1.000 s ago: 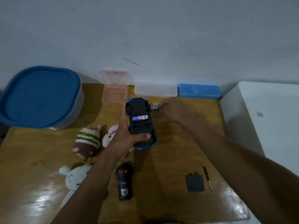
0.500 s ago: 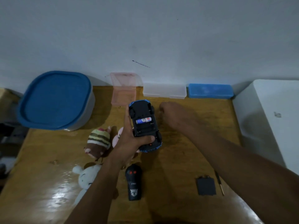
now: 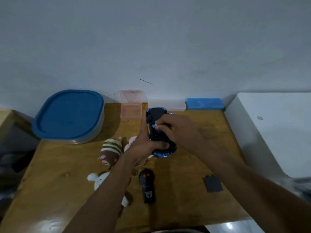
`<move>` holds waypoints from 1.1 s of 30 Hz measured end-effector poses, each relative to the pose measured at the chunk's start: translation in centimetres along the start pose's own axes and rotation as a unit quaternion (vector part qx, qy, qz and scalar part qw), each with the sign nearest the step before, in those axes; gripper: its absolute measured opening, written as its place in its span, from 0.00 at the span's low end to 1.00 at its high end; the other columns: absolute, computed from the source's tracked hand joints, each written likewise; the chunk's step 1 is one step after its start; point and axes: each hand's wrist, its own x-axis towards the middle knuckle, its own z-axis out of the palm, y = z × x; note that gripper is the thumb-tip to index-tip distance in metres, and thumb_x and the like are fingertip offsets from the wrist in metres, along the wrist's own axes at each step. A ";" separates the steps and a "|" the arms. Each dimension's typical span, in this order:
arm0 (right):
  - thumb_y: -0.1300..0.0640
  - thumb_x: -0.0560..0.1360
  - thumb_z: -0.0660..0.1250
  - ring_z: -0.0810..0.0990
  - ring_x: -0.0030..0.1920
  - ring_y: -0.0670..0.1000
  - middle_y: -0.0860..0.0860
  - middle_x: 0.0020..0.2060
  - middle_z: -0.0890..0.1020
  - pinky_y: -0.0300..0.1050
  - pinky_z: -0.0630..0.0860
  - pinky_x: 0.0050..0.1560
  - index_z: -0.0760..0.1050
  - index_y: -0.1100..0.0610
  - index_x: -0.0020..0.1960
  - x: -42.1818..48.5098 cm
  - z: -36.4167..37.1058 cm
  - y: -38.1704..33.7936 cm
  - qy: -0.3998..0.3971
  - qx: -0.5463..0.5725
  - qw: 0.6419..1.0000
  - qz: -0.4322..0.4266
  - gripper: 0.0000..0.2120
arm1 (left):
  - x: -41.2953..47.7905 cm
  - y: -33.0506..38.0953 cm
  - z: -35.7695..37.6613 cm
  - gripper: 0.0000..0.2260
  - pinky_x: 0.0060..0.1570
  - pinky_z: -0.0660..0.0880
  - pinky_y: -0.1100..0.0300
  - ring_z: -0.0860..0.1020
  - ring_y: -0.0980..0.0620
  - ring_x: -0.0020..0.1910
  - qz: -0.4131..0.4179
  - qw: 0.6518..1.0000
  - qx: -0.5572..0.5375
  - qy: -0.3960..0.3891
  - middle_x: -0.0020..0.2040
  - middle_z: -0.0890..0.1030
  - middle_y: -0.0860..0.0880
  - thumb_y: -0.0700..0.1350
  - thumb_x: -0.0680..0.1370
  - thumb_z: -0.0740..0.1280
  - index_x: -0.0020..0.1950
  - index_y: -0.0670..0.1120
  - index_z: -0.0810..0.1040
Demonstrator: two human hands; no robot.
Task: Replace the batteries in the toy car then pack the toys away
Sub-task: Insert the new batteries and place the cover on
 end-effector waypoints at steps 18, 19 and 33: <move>0.70 0.60 0.76 0.83 0.38 0.58 0.57 0.39 0.84 0.46 0.79 0.38 0.84 0.61 0.47 0.1 2.3 0.0 -0.155 -0.198 0.960 -0.122 0.16 | -1.2 -0.9 -0.8 0.56 0.53 0.80 0.50 0.80 0.45 0.58 -0.003 0.999 0.046 0.012 0.63 0.77 0.47 0.23 0.69 0.69 0.77 0.63 0.39; 0.70 0.62 0.76 0.83 0.40 0.59 0.58 0.41 0.84 0.46 0.79 0.41 0.84 0.61 0.49 -0.1 2.3 0.3 -0.171 -0.192 0.960 -0.111 0.16 | -0.9 -1.2 -0.7 0.56 0.53 0.80 0.50 0.79 0.45 0.59 -0.010 0.999 0.049 0.008 0.64 0.76 0.47 0.23 0.69 0.69 0.77 0.62 0.39; 0.64 0.77 0.62 0.80 0.54 0.57 0.58 0.56 0.82 0.48 0.75 0.56 0.80 0.59 0.59 5.4 2.1 13.5 -0.115 -0.069 0.960 0.245 0.13 | 5.0 -3.1 -0.4 0.48 0.49 0.80 0.52 0.81 0.42 0.56 -0.008 0.996 -0.065 0.060 0.60 0.80 0.44 0.22 0.69 0.68 0.74 0.63 0.55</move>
